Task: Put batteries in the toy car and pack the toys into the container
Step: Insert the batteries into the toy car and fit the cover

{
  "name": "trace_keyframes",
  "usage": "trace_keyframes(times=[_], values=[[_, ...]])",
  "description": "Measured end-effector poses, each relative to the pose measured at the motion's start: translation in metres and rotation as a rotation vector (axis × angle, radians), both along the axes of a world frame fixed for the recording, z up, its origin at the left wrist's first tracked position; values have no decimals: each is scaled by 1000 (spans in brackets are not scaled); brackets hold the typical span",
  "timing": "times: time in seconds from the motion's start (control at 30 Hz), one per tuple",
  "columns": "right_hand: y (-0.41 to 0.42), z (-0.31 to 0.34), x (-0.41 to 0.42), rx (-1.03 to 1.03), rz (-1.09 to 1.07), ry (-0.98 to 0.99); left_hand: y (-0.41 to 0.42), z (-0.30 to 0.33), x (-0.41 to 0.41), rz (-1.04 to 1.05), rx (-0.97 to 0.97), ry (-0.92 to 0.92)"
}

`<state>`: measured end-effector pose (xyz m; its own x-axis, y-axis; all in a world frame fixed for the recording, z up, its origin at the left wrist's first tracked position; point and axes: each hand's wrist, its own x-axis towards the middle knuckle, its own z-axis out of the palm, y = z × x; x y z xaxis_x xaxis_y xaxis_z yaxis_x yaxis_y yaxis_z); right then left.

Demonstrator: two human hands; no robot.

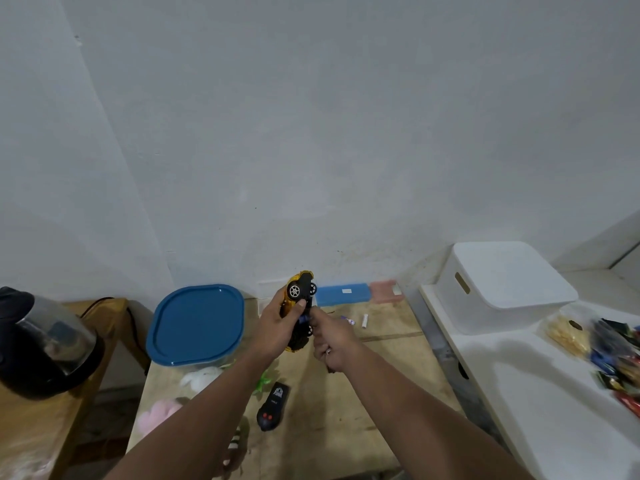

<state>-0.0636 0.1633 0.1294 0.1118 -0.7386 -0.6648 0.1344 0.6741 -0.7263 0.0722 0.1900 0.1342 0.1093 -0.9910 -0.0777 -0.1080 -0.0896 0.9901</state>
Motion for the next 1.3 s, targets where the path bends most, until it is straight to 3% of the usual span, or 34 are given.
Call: trace_keyframes(times=[0.27, 0.43, 0.67, 1.03, 1.3], values=[[-27, -23, -50, 68, -155, -376, -19, -18, -9, 200, 217, 161], [-43, -38, -91, 122, -141, -474, -32, -51, -20, 222, 362, 129], [-63, -62, -131, 196, -176, -226, -53, -115, -41, 239, 527, -45], [-105, -110, -161, 267, -6, 57, -71, -169, -50, 229, 737, -288], [-131, -122, -175, 290, 48, 147, -76, -177, -46, 213, 684, -561]])
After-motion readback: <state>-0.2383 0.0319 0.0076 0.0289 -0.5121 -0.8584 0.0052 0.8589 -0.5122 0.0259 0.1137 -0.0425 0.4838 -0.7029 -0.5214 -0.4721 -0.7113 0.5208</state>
